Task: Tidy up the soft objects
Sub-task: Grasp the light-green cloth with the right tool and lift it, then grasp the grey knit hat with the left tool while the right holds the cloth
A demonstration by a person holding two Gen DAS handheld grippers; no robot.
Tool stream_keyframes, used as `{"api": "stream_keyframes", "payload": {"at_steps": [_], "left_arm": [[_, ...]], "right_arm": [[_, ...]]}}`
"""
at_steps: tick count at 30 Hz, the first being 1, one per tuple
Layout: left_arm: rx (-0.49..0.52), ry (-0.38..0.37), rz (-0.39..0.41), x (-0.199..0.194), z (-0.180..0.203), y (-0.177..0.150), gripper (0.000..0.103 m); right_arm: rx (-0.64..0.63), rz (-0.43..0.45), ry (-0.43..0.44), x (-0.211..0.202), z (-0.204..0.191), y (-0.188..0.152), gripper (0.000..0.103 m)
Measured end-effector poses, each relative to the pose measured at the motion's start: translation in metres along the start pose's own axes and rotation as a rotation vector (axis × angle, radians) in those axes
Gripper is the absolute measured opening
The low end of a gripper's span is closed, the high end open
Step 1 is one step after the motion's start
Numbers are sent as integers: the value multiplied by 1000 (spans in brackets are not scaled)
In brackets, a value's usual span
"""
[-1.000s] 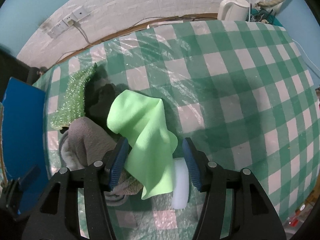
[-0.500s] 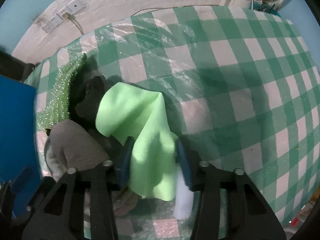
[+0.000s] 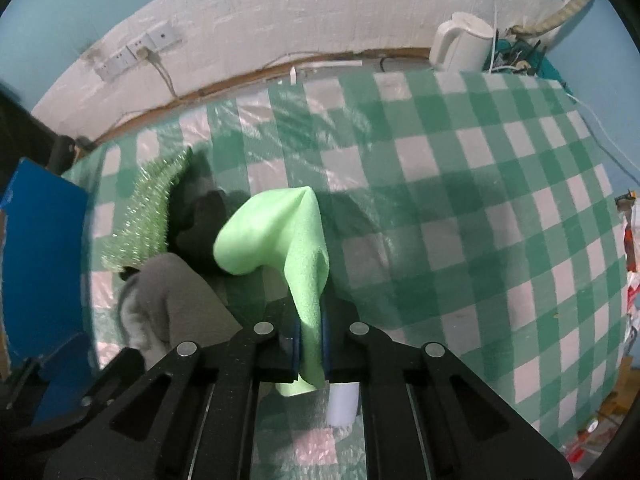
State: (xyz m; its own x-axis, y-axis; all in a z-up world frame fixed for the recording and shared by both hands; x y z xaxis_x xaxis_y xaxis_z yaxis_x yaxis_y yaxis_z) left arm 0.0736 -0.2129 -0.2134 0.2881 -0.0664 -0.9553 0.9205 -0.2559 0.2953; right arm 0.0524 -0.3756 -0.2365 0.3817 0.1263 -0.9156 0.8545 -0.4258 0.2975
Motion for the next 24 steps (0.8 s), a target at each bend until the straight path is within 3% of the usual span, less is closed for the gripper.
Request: {"api": "stream_keyframes", "payload": {"at_steps": [11,18,20,24], "left_arm": [[-61,-9,-46,1,11,8,80],[-96,9,-114,23,23,4,80],[-102,3,-112,27,26,3,85],[-112,4,-116,32,30,5,87]], "right_arm": [[-15,52,-8,-33,-1,-1,6],[-11,86,12,-51,-1,0,7],[-9,87,14,-51,-2,0,7],[-8,88,13,-53,-1,-1,7]]}}
Point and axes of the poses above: each gripper's, at about its wrist camera, not at the fingertips, and x roughly the way its jaws point, z to its right, y to its top, the point moved 9 cm from there along x, roughly the way its jaws point, and after that the axes turned 7 degrees about y, right-handed, at the moved point
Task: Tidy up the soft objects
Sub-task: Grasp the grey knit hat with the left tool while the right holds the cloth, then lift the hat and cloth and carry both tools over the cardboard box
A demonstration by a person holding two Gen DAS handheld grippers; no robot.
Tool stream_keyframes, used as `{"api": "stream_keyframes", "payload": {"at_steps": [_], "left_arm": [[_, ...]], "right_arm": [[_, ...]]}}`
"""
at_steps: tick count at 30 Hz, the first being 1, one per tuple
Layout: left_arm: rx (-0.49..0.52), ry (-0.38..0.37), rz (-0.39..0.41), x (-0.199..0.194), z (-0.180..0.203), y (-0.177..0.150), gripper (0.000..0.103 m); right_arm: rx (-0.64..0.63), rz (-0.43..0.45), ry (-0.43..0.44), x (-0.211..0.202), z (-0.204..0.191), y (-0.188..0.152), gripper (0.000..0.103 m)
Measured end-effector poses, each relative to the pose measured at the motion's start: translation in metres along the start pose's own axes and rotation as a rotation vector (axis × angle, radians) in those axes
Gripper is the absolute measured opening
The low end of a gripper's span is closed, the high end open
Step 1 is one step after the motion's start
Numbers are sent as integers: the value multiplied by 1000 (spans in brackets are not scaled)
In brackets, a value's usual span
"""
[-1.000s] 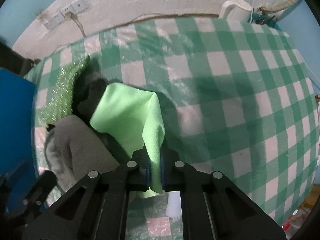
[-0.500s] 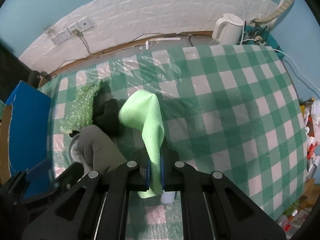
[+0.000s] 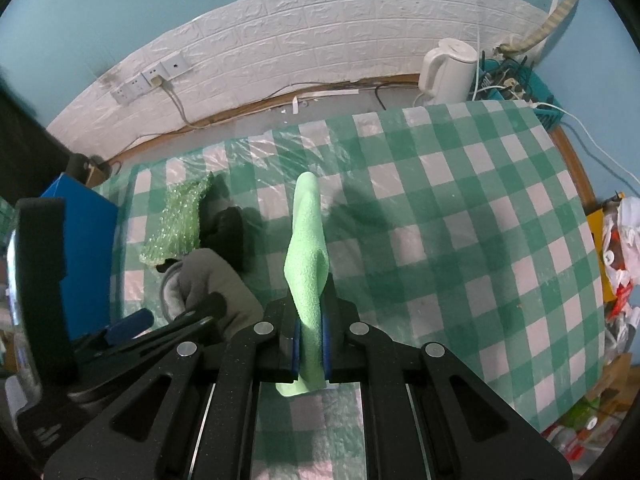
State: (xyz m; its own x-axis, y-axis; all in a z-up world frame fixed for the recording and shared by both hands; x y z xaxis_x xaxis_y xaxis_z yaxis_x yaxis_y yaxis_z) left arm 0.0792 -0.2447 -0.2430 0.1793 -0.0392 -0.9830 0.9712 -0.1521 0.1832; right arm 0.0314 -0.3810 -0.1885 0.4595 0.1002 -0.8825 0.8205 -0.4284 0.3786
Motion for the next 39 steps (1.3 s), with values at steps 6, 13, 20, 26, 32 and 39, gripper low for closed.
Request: {"api": "stream_keyframes", "payload": {"at_steps": [6,13,20,26,32,39], "left_arm": [[0,-18,-39,10,9,3,88],[-1,-48,-66,21,20,-3,88],[20,-81,-29,16,28,-5,71],[45,-90,7,10,19,-10,64],[95,-37,91,-9,0,-11,61],[158,17,204,-37,-12,-7,60]], "right_arm": [[3,3,-1,-2,0,-1,7],[14,3,3,-4,3,-1,7],[20,0,1,-4,4,-2,7],[12,1,4,-5,4,-2,7],[-9,12,7,-9,-5,-2,7],[-58,22,5,-17,-22,-3,7]]}}
Point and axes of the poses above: each gripper's, at about its wrist camera, not at the fingertips, and x roughly the way its jaws point, z to its right, y to its top, the point moved 9 cm from there along x, roughly the way its jaws point, and after that the axes turned 7 degrees about y, right-handed, at the moved point
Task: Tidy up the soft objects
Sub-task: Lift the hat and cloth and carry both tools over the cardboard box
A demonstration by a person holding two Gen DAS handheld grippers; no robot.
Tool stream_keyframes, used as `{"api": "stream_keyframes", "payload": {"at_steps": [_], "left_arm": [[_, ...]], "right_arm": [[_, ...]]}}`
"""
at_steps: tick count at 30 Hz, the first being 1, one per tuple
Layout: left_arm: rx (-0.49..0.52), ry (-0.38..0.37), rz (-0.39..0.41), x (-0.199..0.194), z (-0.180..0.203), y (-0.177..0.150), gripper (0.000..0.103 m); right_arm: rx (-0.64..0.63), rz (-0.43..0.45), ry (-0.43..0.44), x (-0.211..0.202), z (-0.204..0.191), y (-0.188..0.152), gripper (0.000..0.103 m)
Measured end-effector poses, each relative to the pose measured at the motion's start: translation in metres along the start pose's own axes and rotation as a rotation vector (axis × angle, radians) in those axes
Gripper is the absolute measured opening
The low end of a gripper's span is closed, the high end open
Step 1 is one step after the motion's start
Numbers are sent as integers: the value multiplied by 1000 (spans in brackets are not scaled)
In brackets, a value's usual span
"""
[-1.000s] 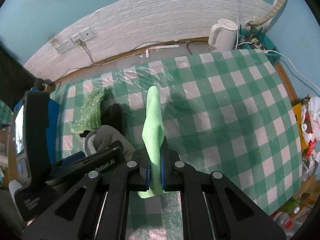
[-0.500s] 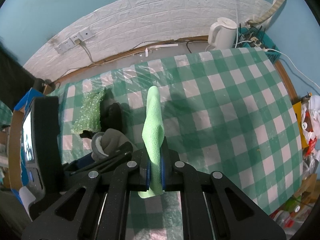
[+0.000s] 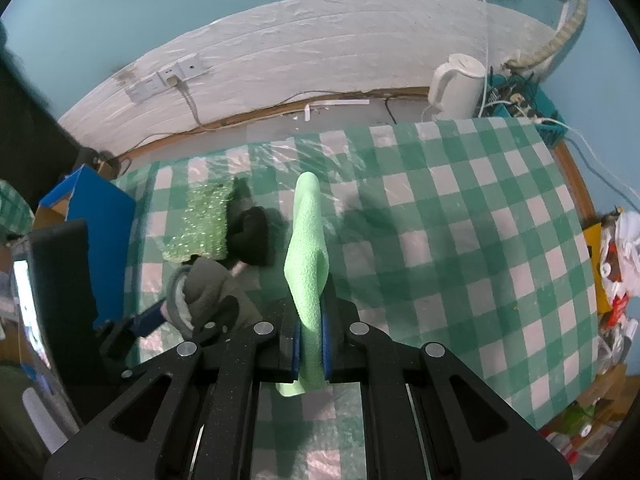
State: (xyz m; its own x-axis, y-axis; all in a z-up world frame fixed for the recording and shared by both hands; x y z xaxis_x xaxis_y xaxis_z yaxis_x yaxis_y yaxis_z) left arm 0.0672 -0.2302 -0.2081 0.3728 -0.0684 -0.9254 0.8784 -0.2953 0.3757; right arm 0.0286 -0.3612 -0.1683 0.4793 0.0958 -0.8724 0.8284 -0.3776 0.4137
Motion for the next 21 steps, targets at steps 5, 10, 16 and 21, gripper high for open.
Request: {"api": "stream_keyframes", "payload": {"at_steps": [5,10,16,21], "left_arm": [[14,27,69,-21,-12,10,60],[6,45,122,-41,-27,21,60],[2,59,169,-62,-45,25,60],[1,84,201,-74,-60,28,60]], "right_arm": [[-35,6,-2,-6,-11,-1,7],[-66,14,-1,-12,-22,-2,7],[-109,26,4,-21,-37,-3,7],[-140,37,11,-28,-51,-1,7]]}}
Point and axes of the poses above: each gripper's, at about its wrist camera, not at the fingertips, and x roughly the way its jaws point, z to its right, y to its top, the point moved 9 cm from there along x, roughly the way its jaws point, and after that the axes turned 7 degrees about y, right-handed, at the moved point
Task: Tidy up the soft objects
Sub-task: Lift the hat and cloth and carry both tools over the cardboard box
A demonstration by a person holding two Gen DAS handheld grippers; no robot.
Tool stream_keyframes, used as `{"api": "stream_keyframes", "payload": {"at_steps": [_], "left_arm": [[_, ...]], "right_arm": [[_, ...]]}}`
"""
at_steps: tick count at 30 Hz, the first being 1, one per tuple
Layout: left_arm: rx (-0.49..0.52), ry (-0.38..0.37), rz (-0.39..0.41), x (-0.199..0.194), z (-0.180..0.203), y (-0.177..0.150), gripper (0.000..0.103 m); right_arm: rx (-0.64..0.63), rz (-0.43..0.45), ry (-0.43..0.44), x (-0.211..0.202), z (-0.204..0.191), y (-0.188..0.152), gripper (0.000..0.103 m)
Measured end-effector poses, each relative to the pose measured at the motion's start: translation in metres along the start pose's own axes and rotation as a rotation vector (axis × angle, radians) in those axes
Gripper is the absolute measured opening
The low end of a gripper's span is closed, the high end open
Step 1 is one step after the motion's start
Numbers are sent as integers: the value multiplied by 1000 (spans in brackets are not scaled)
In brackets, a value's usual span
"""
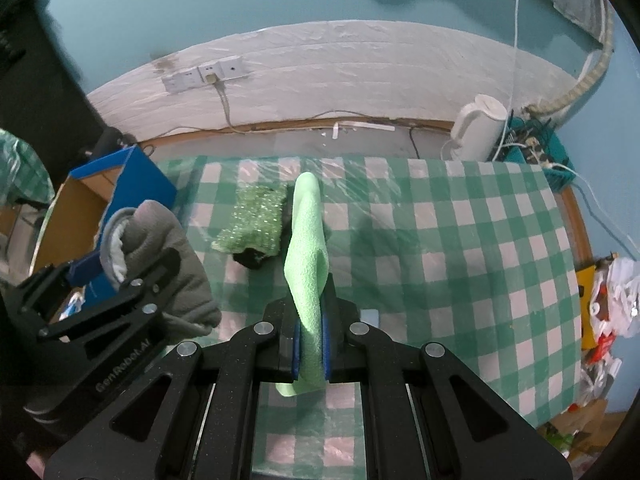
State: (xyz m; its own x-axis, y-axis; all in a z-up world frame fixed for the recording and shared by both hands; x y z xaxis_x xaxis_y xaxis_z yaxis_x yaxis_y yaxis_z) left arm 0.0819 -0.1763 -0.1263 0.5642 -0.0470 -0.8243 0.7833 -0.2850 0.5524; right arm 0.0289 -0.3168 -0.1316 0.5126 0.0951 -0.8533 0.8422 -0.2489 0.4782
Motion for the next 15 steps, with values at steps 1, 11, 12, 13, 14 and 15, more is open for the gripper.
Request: {"api": "stream_keyframes", "payload": {"at_steps": [1,11,12,13,14,15], "left_arm": [[1,6,6,-2,-4,1,60],[-16,27,14,-11,-31,-2,60],[-19,27,13,-12,-34,-3,60],[-20,29,15,-13,-36,-3,60],[-20,33,18,-14,-39,-3,60],[-21,37,19,-14,-41,-3,60]], "right_arm": [[-7,3,2,-1,-3,1,7],[-46,16,16,-9,-24,4,7],[-50,17,17,-9,-25,4,7],[-54,17,18,-9,-27,4,7],[-56,17,19,-10,-29,4,6],[-59,18,20,-10,-31,5,6]]}}
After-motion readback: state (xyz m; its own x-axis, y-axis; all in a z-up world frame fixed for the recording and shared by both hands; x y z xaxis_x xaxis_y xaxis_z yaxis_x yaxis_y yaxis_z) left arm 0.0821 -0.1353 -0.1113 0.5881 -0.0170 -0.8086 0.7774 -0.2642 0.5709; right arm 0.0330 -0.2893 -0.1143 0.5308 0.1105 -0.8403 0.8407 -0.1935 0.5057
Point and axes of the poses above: each gripper's, at about its wrist camera, not at the fingertips, and x roughly the way its jaws point, z to its right, y to its top, the point moved 9 cm from there along x, roughly the way its jaws point, and after that the axes turned 7 degrees about y, right-handed, at the moved point
